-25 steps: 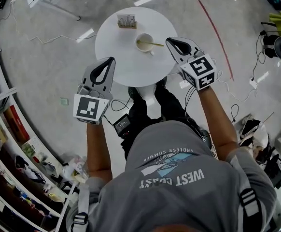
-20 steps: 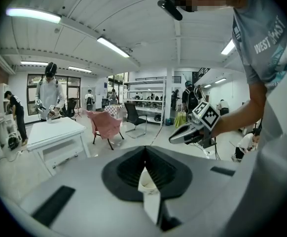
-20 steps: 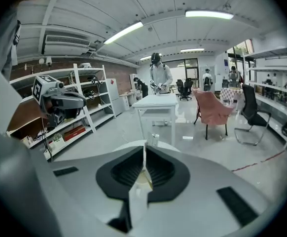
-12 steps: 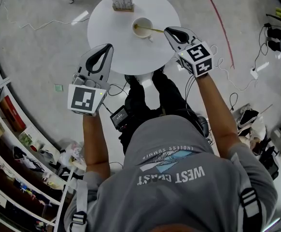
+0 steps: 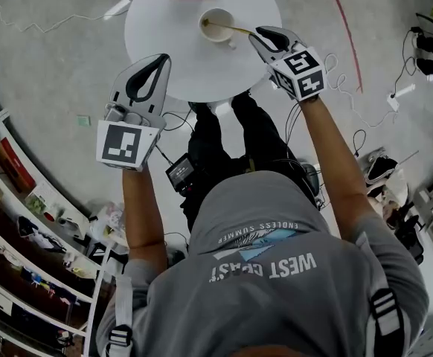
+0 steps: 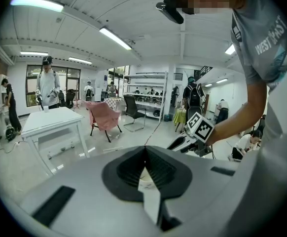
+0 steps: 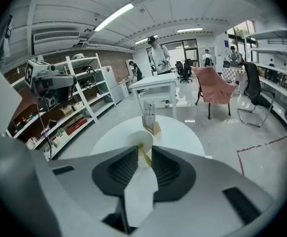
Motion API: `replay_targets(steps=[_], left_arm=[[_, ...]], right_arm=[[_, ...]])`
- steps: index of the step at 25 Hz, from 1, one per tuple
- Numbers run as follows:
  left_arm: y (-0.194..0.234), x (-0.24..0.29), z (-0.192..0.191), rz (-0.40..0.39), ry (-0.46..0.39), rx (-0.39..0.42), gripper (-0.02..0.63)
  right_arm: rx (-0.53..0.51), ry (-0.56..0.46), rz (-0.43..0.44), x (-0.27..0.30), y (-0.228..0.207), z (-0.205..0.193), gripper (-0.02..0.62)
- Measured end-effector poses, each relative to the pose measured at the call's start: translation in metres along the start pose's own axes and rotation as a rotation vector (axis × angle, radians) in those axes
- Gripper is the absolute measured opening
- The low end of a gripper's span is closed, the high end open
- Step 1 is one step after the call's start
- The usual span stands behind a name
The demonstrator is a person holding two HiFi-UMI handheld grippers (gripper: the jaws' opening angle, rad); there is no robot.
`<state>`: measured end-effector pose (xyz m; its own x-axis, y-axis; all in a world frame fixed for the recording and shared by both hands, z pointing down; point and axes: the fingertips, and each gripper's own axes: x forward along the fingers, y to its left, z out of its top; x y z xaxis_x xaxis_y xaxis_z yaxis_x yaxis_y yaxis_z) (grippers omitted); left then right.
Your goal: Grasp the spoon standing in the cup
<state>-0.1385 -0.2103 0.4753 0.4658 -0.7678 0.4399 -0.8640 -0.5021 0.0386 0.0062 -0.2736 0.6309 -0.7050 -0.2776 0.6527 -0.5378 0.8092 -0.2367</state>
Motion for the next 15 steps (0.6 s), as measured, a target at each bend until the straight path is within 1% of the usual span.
replay_targets(steps=[9,15], left_arm=[[-0.004,0.004,-0.008,-0.004,0.015,-0.018,0.005],[-0.007,0.007,-0.011,-0.003,0.030,-0.019,0.005]], right_arm=[[0.017,0.045,0.018,0.015,-0.005,-0.019,0.107],[0.020,0.054,0.023,0.022,-0.011,-0.025,0.112]])
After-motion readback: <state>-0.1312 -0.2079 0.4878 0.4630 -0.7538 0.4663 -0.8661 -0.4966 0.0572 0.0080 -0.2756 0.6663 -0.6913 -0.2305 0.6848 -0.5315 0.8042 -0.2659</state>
